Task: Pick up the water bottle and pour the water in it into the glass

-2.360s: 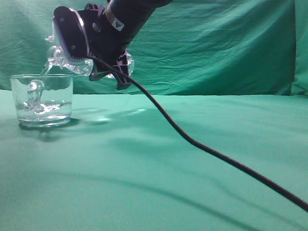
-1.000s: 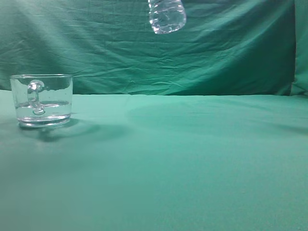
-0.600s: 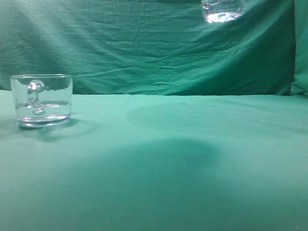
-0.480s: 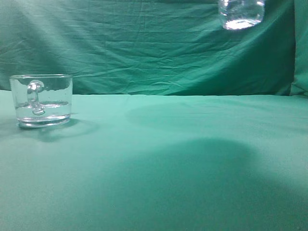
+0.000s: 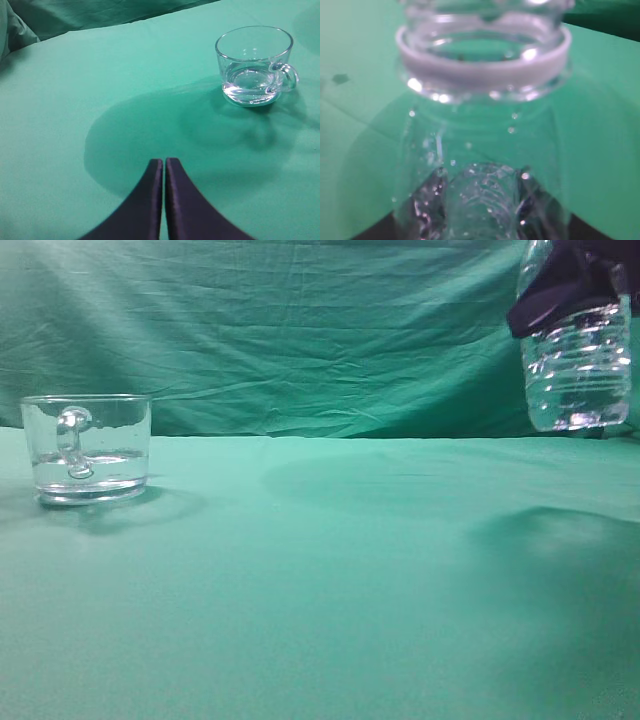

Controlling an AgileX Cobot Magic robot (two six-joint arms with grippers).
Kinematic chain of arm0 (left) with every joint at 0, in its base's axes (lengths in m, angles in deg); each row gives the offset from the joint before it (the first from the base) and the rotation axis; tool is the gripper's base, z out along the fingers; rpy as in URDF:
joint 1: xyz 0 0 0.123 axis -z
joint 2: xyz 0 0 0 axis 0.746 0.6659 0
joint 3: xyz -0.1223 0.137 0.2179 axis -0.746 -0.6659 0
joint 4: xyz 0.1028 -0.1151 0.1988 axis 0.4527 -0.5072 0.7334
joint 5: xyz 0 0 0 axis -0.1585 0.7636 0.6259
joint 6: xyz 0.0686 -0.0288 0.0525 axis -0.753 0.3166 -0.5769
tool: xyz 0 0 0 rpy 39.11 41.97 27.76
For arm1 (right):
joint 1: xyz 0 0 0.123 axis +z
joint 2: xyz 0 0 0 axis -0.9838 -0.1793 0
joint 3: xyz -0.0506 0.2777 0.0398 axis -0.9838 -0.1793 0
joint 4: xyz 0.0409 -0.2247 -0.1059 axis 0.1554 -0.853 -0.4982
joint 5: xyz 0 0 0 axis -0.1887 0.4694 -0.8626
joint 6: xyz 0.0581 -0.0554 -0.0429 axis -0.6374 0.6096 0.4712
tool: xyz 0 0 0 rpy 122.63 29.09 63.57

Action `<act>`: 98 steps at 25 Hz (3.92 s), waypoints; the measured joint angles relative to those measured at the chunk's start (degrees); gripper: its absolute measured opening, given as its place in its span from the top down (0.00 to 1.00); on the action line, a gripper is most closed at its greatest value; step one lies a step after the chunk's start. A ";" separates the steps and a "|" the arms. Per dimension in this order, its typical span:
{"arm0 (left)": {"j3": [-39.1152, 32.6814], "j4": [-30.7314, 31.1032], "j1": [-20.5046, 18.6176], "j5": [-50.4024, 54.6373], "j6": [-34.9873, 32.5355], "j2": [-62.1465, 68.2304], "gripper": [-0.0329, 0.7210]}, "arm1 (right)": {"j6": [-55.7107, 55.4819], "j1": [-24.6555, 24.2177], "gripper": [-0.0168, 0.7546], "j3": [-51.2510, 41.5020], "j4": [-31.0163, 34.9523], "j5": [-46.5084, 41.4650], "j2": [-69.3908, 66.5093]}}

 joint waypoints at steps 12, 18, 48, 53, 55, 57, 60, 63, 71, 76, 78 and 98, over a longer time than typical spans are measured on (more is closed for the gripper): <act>0.00 0.00 0.00 0.00 0.00 0.00 0.96 | 26.72 0.00 0.58 0.00 15.30 23.68 -18.27; 0.00 0.00 0.00 0.00 0.00 0.00 0.96 | 27.44 0.00 0.58 0.00 16.47 30.05 -21.53; 0.00 0.00 0.00 0.00 0.00 0.00 0.96 | 8.91 0.00 0.11 0.00 4.38 12.76 -4.86; 0.00 0.00 0.00 0.00 0.00 0.00 0.96 | -1.09 0.00 0.11 0.00 -4.95 10.12 1.71; 0.00 0.00 0.00 0.00 0.00 0.00 0.96 | -2.21 0.00 0.21 0.00 -5.71 7.75 4.91; 0.00 0.00 0.00 0.00 0.00 0.00 0.96 | -2.50 0.00 0.29 0.00 -6.04 3.93 8.80; 0.00 0.00 0.00 0.00 0.00 0.00 0.96 | -4.05 0.00 0.45 0.00 -6.04 -2.74 14.64; 0.00 0.00 0.00 0.00 0.00 0.00 0.96 | -8.47 0.00 0.71 0.00 -7.01 -8.04 20.92; 0.00 0.00 0.00 0.00 0.00 0.00 0.96 | -37.80 0.00 0.98 0.00 -30.97 -7.91 38.11; 0.00 0.00 0.00 0.00 0.00 0.00 0.96 | -53.63 0.00 0.98 0.00 -45.77 2.00 46.89; 0.00 0.00 0.00 0.00 0.00 0.00 0.96 | -55.03 0.00 0.98 0.00 -45.89 7.63 49.93; 0.00 0.00 0.00 0.00 0.00 0.00 0.96 | -70.38 0.00 0.98 0.00 -40.61 -23.69 67.15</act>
